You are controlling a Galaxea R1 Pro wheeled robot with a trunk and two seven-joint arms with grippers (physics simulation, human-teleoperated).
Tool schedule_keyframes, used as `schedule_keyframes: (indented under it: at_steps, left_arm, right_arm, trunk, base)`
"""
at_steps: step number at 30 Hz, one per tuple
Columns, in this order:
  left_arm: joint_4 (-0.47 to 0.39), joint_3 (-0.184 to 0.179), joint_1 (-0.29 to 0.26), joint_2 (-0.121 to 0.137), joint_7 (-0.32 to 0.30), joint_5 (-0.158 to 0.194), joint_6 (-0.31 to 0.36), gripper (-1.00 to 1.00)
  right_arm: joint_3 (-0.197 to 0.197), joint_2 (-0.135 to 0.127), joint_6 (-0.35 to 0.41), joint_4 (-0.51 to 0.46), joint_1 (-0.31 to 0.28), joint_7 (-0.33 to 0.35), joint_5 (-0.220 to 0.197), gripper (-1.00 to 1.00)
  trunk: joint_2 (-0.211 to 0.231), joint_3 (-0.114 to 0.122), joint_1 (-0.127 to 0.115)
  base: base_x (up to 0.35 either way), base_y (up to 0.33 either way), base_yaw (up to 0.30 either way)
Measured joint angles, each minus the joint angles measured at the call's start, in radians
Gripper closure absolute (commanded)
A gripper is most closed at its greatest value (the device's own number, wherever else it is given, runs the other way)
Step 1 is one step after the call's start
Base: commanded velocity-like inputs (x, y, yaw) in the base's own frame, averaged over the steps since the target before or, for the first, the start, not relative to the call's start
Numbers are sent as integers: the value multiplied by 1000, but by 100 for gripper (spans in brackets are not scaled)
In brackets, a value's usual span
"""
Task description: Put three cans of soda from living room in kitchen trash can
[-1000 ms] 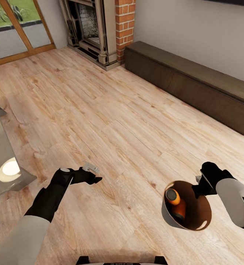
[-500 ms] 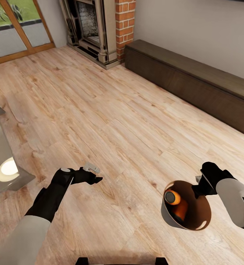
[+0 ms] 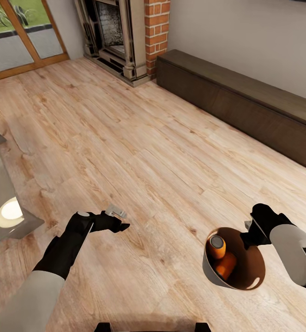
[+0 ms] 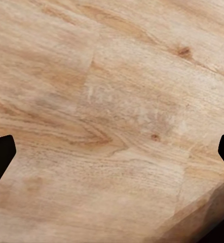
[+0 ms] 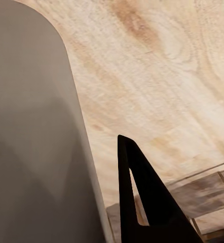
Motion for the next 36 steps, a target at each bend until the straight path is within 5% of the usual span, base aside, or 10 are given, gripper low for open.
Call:
schedule_keyframes:
  at_steps: [9, 21, 26, 31, 36]
  left_arm:
    - [0, 0, 0, 0, 0, 0, 0, -100]
    - [-6, -1, 55, -17, 8, 1, 2, -100]
    - [-6, -2, 64, -18, 9, -2, 2, -100]
    - [-6, -2, 64, -18, 10, -5, 2, -100]
    - [-6, -2, 65, -18, 10, -5, 2, -100]
  right_arm:
    - [0, 0, 0, 0, 0, 0, 16, 100]
    - [-4, 12, -18, -15, 0, 4, 36, 100]
    - [-14, 13, -14, -16, 0, 6, -57, 100]
    - [5, 13, -23, -16, 0, 3, -9, 100]
    - [-6, 13, -18, -16, 0, 4, -35, 100]
  trunk:
    - [0, 0, 0]
    - [-84, -38, 46]
    - [-119, -53, 65]
    - [-154, -69, 84]
    - [-189, -85, 103]
  base:
    - [0, 0, 0]
    - [0, 0, 0]
    - [0, 0, 0]
    - [0, 0, 0]
    - [0, 0, 0]
